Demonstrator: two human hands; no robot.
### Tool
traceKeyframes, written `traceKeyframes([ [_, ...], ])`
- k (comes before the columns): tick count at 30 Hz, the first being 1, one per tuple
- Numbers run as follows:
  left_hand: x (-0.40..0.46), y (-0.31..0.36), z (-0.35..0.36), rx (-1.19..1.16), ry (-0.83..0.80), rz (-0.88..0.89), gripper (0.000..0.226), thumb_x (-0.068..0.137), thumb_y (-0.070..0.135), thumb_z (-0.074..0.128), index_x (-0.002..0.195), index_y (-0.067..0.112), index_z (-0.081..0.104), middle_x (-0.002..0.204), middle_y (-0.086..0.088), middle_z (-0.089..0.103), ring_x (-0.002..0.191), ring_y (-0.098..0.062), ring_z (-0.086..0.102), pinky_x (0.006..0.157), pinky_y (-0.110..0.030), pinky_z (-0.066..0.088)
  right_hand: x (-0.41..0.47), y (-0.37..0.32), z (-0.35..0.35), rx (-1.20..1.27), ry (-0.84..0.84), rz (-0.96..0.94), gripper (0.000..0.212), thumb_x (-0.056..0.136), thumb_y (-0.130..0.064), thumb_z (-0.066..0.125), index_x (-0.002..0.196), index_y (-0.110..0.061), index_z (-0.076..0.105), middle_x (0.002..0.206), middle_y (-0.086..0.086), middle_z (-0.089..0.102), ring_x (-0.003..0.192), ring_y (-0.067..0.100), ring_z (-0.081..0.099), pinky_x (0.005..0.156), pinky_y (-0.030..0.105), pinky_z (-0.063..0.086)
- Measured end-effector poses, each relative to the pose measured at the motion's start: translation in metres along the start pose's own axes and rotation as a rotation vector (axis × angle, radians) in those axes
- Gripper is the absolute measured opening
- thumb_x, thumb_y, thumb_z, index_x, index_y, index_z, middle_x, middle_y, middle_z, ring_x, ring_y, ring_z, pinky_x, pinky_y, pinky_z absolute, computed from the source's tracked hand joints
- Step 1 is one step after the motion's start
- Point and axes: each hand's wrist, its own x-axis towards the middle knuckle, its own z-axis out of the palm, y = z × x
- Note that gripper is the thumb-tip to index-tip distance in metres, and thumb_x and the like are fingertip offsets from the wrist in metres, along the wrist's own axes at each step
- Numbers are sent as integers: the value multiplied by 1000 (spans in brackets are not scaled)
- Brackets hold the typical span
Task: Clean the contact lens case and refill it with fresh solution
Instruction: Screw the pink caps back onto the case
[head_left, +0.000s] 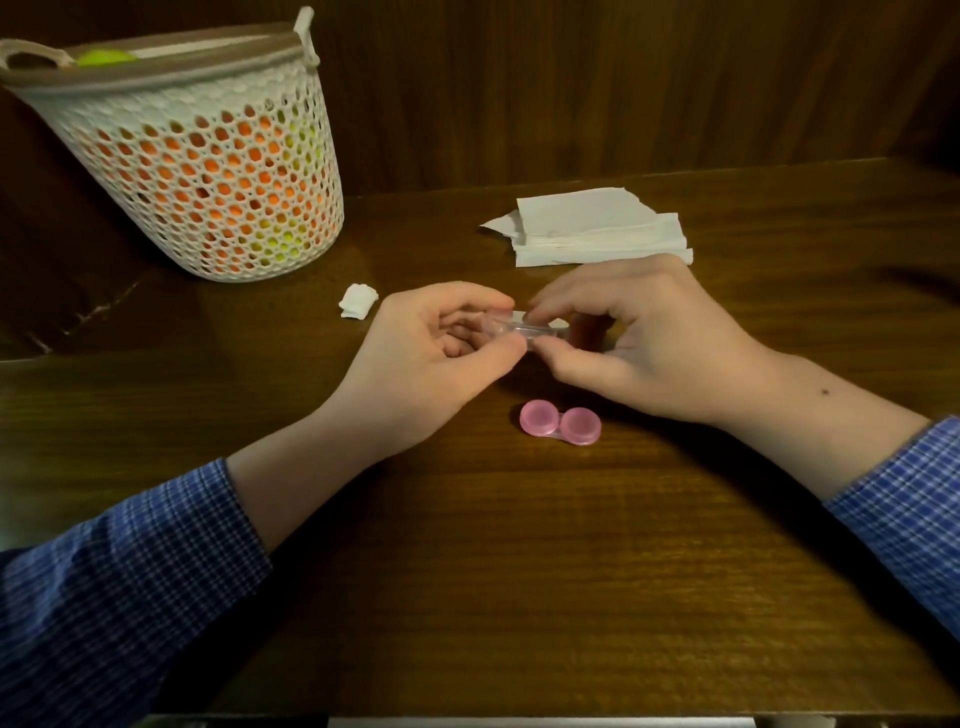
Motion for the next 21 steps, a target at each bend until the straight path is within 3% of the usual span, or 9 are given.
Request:
traceKeyframes([
  [8, 2, -8, -2, -47, -34, 11, 26, 86, 12, 78, 112, 15, 76, 96, 0, 77, 89, -19, 75, 78, -31, 64, -1, -14, 6, -165, -35, -74, 26, 92, -31, 65, 99, -12, 82, 85, 1, 77, 75, 15, 69, 66, 37, 58],
  [15, 5, -11, -2, -98, -58, -18, 21, 88, 10, 77, 107, 19, 76, 98, 0, 77, 94, -20, 75, 83, -40, 64, 0, -13, 7, -150, -1, -71, 27, 91, -33, 65, 102, -14, 81, 87, 0, 78, 75, 13, 70, 64, 36, 60],
  [21, 6, -10, -5, -107, -117, -20, 36, 89, 6, 75, 121, 22, 70, 108, 3, 77, 103, -18, 74, 91, -45, 61, 0, 0, 1, 7, 84, 29, 24, 99, -30, 62, 113, -19, 77, 97, -13, 74, 87, 4, 69, 69, 18, 56],
])
